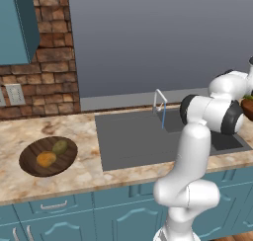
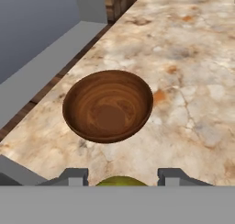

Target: Pick the potatos from the sink and place them in one bowl. Place the pear in the other bowl. Then turn off the sink faucet.

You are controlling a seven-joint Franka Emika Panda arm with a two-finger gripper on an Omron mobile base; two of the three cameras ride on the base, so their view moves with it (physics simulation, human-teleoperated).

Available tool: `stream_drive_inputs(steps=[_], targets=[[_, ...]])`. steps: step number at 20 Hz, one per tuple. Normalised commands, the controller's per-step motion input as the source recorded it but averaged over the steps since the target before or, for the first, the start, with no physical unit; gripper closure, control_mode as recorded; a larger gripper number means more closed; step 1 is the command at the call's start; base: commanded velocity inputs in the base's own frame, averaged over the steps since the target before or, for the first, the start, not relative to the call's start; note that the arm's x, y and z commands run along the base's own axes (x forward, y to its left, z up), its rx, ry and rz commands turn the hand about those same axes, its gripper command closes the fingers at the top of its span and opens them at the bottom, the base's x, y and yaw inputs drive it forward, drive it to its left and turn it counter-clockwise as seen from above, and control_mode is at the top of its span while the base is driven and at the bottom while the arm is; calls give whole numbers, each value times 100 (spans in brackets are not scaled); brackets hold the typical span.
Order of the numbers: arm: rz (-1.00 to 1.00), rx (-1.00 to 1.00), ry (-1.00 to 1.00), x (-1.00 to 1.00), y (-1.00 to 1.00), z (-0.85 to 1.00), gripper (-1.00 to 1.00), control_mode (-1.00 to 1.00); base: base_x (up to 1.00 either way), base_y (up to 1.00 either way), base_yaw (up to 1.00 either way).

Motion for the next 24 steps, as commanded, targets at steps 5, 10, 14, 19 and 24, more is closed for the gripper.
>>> stream_drive_inputs(steps=[5,10,14,19,24], targets=[[-2,0,-3,-3,-27,-11,100,-100,0,0,0],[0,0,-1,0,-16,-21,100,-100,0,0,0],[0,0,-1,0,-36,-6,100,-100,0,0,0],[0,0,-1,5,-61,-4,100,-100,0,0,0],[0,0,0,14,-35,-6,100,-100,0,0,0]])
